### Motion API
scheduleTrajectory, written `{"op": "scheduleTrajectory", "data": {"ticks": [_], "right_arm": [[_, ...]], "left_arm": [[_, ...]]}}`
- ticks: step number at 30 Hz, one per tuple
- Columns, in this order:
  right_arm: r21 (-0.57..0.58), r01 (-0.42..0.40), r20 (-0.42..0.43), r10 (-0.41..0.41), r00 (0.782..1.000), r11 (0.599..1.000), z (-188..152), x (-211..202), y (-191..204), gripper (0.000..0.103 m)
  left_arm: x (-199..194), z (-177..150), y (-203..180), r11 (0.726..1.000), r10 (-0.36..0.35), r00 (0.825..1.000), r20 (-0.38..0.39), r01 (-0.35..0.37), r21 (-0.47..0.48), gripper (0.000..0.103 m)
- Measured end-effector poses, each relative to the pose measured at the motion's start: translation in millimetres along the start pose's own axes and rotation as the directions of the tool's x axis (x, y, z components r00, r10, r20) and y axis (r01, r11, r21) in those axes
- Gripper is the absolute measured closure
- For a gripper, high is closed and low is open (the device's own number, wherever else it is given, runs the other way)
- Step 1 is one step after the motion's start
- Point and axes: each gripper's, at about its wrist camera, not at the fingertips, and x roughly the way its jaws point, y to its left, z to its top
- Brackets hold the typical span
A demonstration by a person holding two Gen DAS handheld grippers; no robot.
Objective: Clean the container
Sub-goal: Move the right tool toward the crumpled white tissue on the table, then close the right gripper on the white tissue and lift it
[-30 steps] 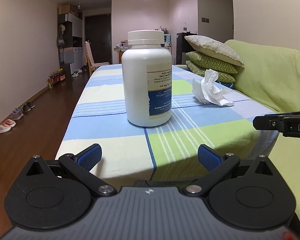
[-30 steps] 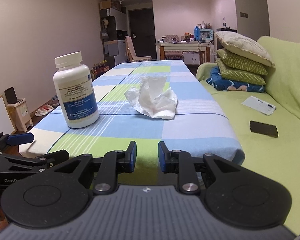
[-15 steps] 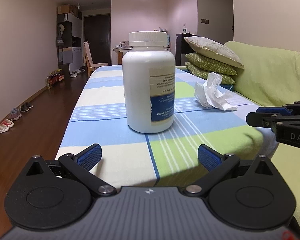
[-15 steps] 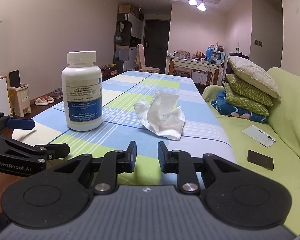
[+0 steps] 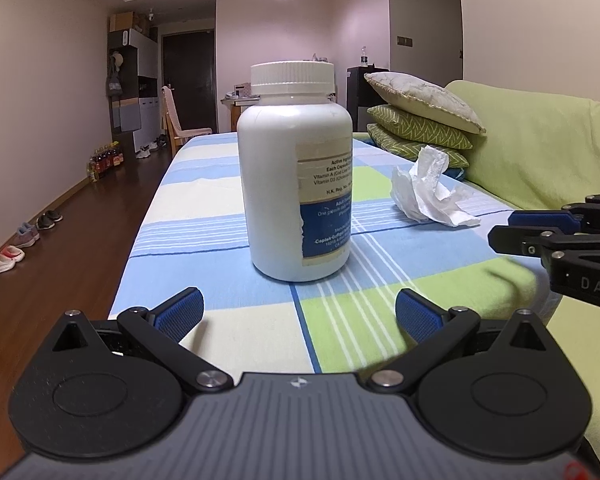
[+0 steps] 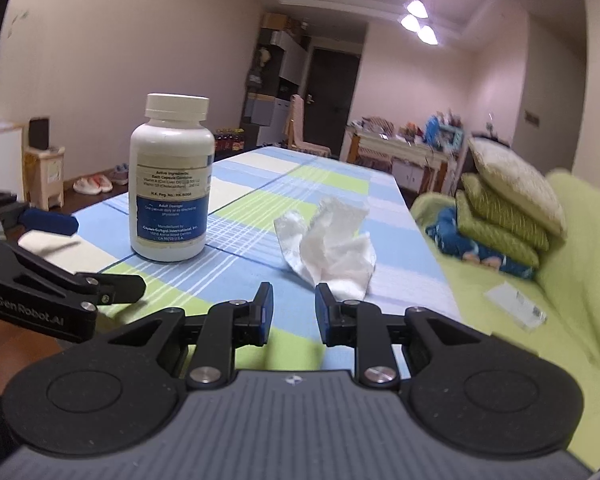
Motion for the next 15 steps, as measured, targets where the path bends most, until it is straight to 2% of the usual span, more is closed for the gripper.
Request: {"op": "scheduleTrajectory", "data": {"ticks": [6,12,15], "right_arm": [[-0.153,0.009,0.001,-0.009,1.000,0.988,9,20,2,0.083],[-0.305,-0.021,-0.037,0.010,0.999,0.952,11,45,8,0.085],[-0.358,0.003,-0.031,-0.015,0.999,0.934,12,52,12,0.085]], "left_arm": [[2,1,6,1.000,0.012,1.000,0.002,-0.012,-0.011,0.000],[6,4,10,1.000,0.019,1.000,0.002,-0.019,-0.018,0.001],[9,5,11,1.000,0.016,1.000,0.001,-0.016,-0.023,0.001]]}}
